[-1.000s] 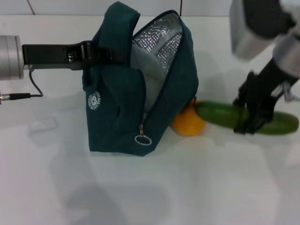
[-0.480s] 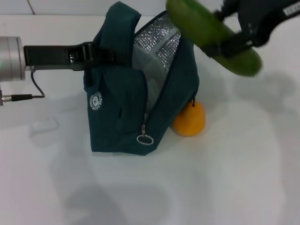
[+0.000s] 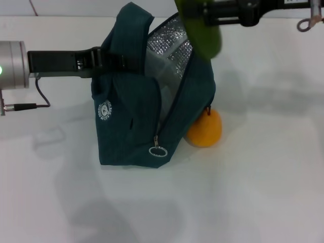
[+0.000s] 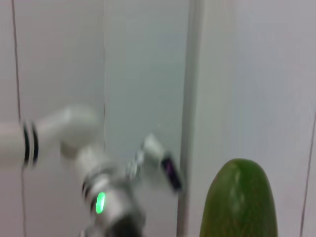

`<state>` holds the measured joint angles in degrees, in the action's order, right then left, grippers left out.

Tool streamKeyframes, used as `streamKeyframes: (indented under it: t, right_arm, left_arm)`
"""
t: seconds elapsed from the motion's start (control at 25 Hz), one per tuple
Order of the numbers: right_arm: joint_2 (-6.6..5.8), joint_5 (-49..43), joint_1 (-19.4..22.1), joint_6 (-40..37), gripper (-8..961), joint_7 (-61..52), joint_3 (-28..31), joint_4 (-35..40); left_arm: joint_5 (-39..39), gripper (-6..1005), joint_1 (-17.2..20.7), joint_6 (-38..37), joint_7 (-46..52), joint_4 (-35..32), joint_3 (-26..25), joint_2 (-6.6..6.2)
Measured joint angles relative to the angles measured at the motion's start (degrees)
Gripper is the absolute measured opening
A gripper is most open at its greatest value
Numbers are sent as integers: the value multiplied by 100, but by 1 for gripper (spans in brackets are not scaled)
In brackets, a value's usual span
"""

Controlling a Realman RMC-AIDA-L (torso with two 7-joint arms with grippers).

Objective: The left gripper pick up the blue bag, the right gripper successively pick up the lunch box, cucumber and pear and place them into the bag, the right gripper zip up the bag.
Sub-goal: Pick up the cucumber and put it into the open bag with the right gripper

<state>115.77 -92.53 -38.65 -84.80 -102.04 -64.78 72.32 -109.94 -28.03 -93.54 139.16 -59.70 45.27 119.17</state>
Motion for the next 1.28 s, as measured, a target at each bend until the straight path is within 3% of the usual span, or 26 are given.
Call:
streamKeyframes:
  t: [0.2, 0.68, 1.28]
  right_arm:
    - [4, 1120, 185, 222, 648, 1130, -371, -977]
    - [22, 1992, -40, 195, 652, 2338, -729, -2845]
    - [44, 2425, -191, 184, 656, 2882, -899, -3660]
  left_arm:
    - [5, 39, 6, -18, -1, 3, -1, 1]
    - [134, 39, 13, -33, 6, 3, 10, -5]
    - [159, 39, 18, -33, -56, 140, -1, -18]
